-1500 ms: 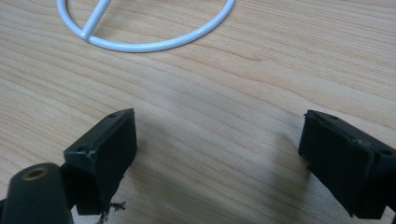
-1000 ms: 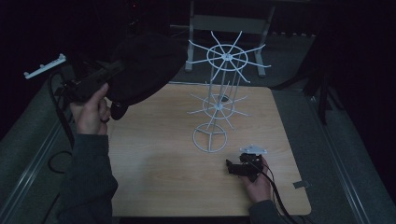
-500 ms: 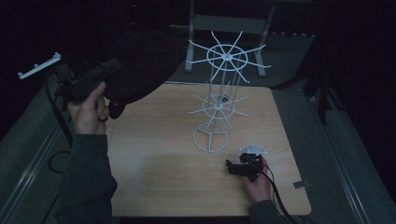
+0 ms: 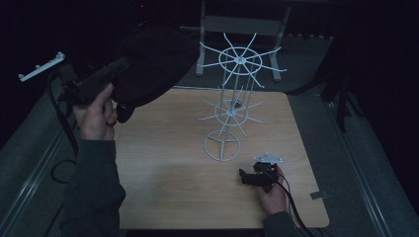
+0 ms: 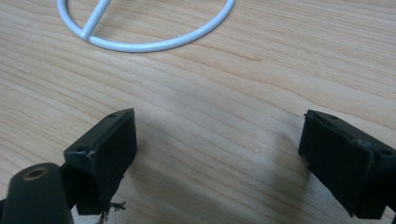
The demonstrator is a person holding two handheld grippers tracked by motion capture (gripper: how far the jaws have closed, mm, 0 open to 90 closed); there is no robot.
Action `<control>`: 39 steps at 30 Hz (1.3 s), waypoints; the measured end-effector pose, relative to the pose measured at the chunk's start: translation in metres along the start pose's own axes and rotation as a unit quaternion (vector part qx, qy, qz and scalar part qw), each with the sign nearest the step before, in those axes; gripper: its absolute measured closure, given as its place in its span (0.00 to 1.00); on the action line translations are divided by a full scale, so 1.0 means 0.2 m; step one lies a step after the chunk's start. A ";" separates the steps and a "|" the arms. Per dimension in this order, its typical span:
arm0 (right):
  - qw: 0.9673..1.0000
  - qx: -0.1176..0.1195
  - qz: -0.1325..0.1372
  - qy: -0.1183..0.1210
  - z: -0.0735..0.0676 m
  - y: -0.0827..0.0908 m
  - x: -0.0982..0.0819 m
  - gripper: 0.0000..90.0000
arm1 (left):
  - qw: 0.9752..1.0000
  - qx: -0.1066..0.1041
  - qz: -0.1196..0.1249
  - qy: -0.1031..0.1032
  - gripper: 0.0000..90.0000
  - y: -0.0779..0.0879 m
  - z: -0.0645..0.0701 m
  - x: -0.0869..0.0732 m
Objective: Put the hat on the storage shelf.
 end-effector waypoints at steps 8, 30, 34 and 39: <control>1.000 0.000 -0.001 -0.001 0.00 0.00 0.00 0.12 | 1.000 -0.020 0.001 0.004 0.94 -0.03 0.02 0.00; 1.000 0.000 0.000 0.000 0.00 0.00 0.00 0.12 | 0.997 -0.063 -0.053 0.000 0.94 -0.14 0.07 -0.12; 1.000 0.000 0.000 -0.001 0.00 0.00 0.00 0.12 | 0.996 -0.065 -0.067 -0.003 0.94 -0.16 0.06 -0.15; 1.000 0.001 0.000 -0.002 0.00 0.00 0.00 0.12 | 0.993 -0.061 -0.104 -0.021 0.93 -0.19 0.07 -0.21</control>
Point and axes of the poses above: each handheld gripper's, and its own axes: y roughly backward along the jaws, x roughly out of its top, z roughly to its right, the point moved 1 cm from there along -y, roughly forward along the jaws, and after that the axes turned 9 degrees about -y, right-handed, at the moved point
